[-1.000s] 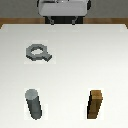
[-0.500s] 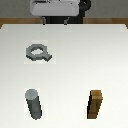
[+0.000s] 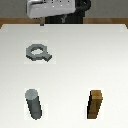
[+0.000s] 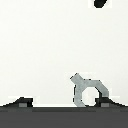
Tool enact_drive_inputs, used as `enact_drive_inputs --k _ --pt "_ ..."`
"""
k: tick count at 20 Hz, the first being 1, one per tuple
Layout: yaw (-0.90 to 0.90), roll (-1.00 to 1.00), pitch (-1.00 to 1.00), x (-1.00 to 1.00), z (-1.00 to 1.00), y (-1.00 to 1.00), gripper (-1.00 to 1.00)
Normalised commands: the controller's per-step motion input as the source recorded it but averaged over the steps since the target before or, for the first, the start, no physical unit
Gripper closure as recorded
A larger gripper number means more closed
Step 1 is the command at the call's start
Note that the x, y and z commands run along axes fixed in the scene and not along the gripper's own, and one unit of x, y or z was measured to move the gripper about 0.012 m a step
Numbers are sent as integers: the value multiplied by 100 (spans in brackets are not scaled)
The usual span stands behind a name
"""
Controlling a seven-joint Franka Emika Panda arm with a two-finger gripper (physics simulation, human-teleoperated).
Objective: Put the loop with the handle onto the peg.
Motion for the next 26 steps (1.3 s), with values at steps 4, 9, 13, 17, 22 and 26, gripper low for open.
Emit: enact_drive_inputs --k 4,9,13,17,22,26 --pt "86 0 0 0 0 -25 -100" --pt "0 0 0 0 0 -60 -100" --pt "0 0 0 25 -25 -50 -100" --pt "0 0 0 0 -25 25 -100" --pt "0 0 0 0 -20 20 -100" --pt "0 0 0 0 -50 0 -100"
